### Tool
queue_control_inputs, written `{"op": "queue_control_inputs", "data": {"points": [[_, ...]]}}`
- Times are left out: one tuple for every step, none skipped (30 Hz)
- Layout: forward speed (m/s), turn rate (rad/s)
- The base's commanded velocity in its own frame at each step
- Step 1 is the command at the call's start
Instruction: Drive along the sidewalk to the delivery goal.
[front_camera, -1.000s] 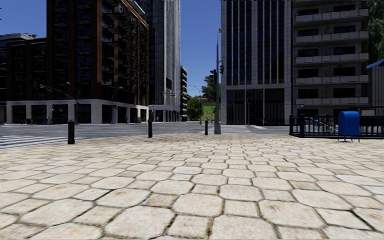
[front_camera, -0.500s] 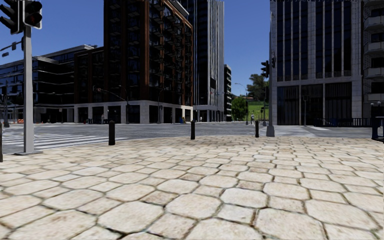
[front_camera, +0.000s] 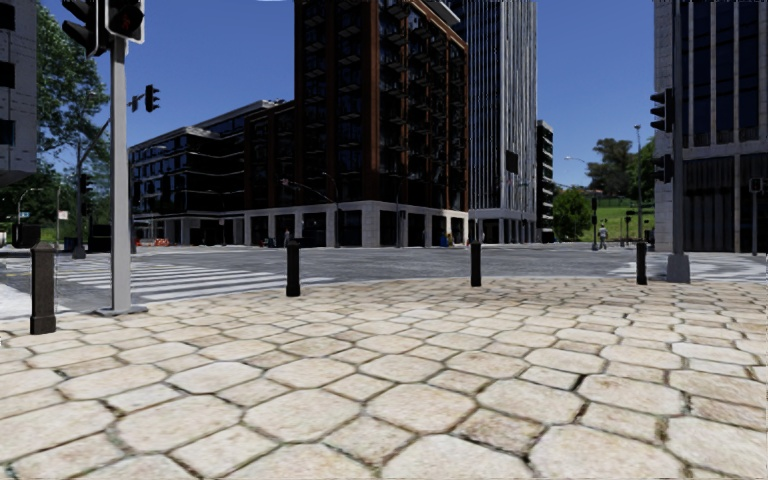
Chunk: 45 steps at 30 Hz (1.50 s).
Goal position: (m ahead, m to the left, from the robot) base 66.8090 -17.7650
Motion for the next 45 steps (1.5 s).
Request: {"op": "queue_control_inputs", "data": {"points": [[2.0, 0.47], [2.0, 0.47], [2.0, 0.47], [2.0, 0.47], [2.0, 0.47], [2.0, 0.46], [2.0, 0.46], [2.0, 0.46], [2.0, 0.46], [2.0, 0.46], [2.0, 0.46], [2.0, 0.46], [2.0, 0.46], [2.0, 0.46], [2.0, 0.46], [2.0, 0.46], [2.0, 0.46], [2.0, 0.46], [2.0, 0.46], [2.0, 0.46], [2.0, 0.46], [2.0, 0.45], [2.0, 0.43], [2.0, 0.43], [2.0, 0.39], [2.0, 0.37], [2.0, 0.37], [2.0, 0.37], [2.0, 0.36], [2.0, 0.36], [2.0, 0.36], [2.0, 0.36], [2.0, 0.36], [2.0, 0.36], [2.0, 0.36], [2.0, 0.36], [2.0, 0.36], [2.0, 0.36], [2.0, 0.36], [2.0, 0.36], [2.0, 0.36], [2.0, 0.36], [2.0, 0.36], [2.0, 0.36], [2.0, 0.36]]}}
